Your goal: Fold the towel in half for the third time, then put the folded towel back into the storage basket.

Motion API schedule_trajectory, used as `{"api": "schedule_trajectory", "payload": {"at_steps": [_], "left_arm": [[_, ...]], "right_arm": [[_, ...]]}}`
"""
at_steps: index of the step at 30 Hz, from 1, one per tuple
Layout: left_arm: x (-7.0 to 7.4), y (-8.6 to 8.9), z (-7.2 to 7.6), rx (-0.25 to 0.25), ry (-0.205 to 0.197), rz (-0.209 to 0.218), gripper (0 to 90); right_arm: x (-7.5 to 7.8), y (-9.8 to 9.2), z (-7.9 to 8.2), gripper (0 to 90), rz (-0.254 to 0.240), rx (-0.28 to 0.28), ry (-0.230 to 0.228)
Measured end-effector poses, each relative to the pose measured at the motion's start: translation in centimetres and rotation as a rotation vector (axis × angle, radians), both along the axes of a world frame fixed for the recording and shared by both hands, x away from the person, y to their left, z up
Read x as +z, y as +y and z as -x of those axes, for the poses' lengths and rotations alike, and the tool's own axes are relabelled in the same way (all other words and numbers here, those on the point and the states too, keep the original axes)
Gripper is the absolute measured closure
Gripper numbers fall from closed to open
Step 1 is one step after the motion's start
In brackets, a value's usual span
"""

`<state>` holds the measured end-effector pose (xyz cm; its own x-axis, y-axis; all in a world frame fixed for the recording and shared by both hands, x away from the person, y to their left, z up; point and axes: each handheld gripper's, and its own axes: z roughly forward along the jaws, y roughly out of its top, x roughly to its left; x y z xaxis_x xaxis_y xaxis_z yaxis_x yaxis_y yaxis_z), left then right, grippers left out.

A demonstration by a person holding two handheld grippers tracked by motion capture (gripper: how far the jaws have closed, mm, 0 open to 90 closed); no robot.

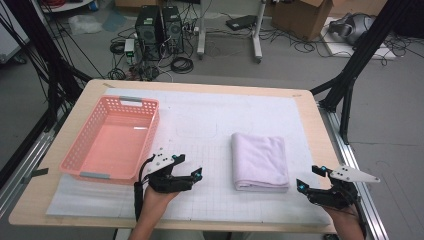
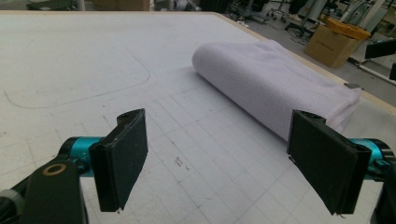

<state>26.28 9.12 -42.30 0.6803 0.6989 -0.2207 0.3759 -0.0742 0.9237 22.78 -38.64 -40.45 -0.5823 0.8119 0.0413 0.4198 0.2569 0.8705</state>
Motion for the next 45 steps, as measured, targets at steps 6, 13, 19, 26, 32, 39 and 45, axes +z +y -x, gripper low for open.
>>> {"api": "schedule_trajectory", "payload": {"at_steps": [6, 13, 19, 26, 32, 39, 45], "left_arm": [[0.1, 0.1, 0.1, 0.002, -0.006, -0.001, 21.0], [0.2, 0.3, 0.2, 0.013, -0.011, 0.0, 21.0], [0.1, 0.5, 0.0, 0.013, -0.01, 0.014, 20.0], [0.1, 0.6, 0.0, 0.02, -0.002, 0.011, 20.7], [-0.1, 0.6, -0.2, 0.005, 0.023, 0.013, 20.7], [0.1, 0.3, 0.1, 0.004, 0.008, 0.011, 19.9], [-0.2, -0.6, -0.3, 0.032, 0.02, -0.031, 19.2]], "right_arm": [[0.2, -0.3, 0.1, 18.5, -0.042, -0.021, -0.034], [0.1, -0.6, 0.1, 18.5, -0.023, -0.039, -0.042], [0.1, -0.5, 0.0, 18.6, -0.033, -0.055, -0.037], [0.1, -0.7, 0.1, 18.6, -0.045, -0.062, -0.027], [-0.1, -0.7, 0.1, 18.6, -0.038, -0.063, -0.022], [-0.1, -0.7, 0.2, 18.6, -0.016, -0.057, -0.019], [0.0, -1.0, 0.3, 18.6, -0.029, -0.056, -0.021]]}}
